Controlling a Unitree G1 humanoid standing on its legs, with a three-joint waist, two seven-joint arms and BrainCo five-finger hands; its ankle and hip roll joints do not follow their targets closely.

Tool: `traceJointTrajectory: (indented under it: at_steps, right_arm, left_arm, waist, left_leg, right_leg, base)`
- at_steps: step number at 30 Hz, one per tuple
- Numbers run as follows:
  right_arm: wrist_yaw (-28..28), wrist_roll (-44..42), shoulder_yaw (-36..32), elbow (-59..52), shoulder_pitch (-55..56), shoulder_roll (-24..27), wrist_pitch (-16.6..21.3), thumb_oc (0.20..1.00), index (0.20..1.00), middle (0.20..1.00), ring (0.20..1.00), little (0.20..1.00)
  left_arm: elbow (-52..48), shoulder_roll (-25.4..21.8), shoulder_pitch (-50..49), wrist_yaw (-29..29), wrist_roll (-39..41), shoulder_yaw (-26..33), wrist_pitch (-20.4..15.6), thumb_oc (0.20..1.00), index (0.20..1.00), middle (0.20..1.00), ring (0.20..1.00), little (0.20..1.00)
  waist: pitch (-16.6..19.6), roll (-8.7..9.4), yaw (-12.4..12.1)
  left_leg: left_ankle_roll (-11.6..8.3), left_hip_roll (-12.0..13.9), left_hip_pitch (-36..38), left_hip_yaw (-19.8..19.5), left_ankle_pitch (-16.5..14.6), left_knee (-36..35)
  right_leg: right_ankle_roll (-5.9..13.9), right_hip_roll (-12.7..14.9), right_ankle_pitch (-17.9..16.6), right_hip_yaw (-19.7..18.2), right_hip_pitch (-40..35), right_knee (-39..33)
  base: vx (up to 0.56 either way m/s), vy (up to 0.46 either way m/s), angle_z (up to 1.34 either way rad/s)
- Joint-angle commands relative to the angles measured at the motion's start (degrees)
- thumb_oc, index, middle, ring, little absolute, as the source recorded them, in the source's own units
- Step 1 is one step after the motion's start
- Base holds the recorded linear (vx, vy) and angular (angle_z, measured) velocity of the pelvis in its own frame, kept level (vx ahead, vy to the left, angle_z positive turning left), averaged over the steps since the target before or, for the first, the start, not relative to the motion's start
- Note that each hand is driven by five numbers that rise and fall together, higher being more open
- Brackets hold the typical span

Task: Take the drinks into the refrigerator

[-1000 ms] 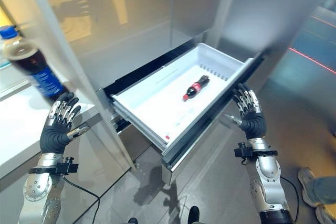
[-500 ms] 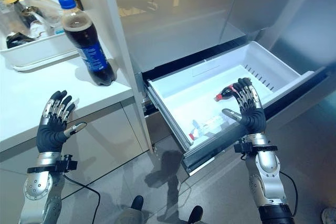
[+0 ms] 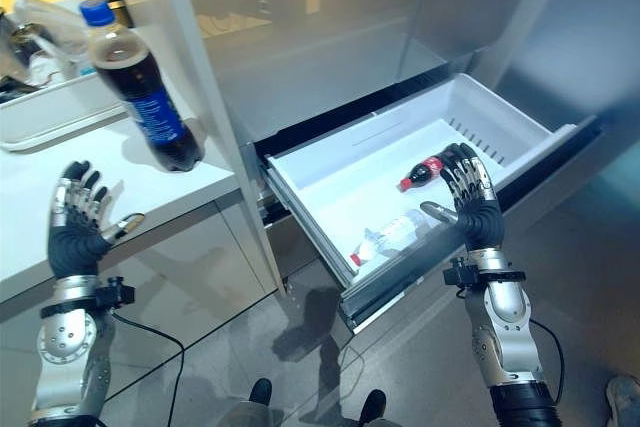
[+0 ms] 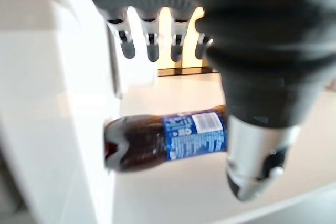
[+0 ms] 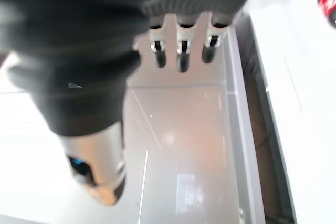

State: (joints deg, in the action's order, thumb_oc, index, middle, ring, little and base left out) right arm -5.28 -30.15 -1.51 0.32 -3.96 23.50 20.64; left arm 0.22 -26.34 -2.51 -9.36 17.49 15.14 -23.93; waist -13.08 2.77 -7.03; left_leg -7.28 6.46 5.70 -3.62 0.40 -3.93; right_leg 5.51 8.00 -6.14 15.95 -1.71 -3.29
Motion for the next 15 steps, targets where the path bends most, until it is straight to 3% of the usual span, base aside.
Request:
traceJointTrajectory:
  at_steps: [1,3,4,15]
  right_arm:
    - [-1.12,-2.45,1.42,-1.50,-4.22,2.95,1.08,1.000,1.000,1.000,1.000,1.000]
    - [-1.13,-2.47,1.40,-1.47,-4.32,2.89,1.08,1.000,1.000,1.000,1.000,1.000]
    - [-1.90,-2.98,2.20,-1.88,-4.52,3.86,0.43,1.000,1.000,1.000,1.000,1.000]
    - [-3.39,-3.57,4.33,-2.94,-5.33,5.46,-1.23,1.000,1.000,1.000,1.000,1.000]
  left_arm:
    - [4.58,-6.42,5.83,-3.04,-1.21,2.82,-3.05,1.000,1.000,1.000,1.000,1.000]
    - [4.80,-6.56,6.03,-3.07,-1.19,2.77,-3.13,1.000,1.000,1.000,1.000,1.000]
    - [7.00,-10.05,7.47,-4.10,-1.93,3.08,-2.42,1.000,1.000,1.000,1.000,1.000]
    - [19.44,-18.11,12.43,-2.70,0.78,0.85,1.06,1.000,1.000,1.000,1.000,1.000]
  waist:
    - [2.59,-0.71,1.01]
    - [2.50,-0.66,0.90]
    - [2.61,-0.83,1.48]
    - [2.23,-1.09,2.95]
  left_leg:
    - [5.33,-3.17,0.04,0.11,-1.57,-0.82]
    - [5.33,-3.15,0.09,0.22,-1.60,-0.83]
    - [5.31,-3.12,0.56,0.97,-1.80,-0.89]
    - [5.65,-3.29,1.15,3.40,-2.47,-0.58]
  right_leg:
    - [-1.37,-1.93,8.62,-1.15,0.30,11.15]
    - [-1.37,-1.96,8.60,-1.26,0.29,11.13]
    - [-1.29,-2.06,8.52,-2.03,0.27,10.84]
    - [-0.97,-2.74,8.13,-4.89,1.17,10.60]
  base:
    - [0.03,0.042,-0.31]
    - [0.02,0.025,-0.20]
    - [0.03,0.035,-0.16]
    - [0.02,0.030,-0.16]
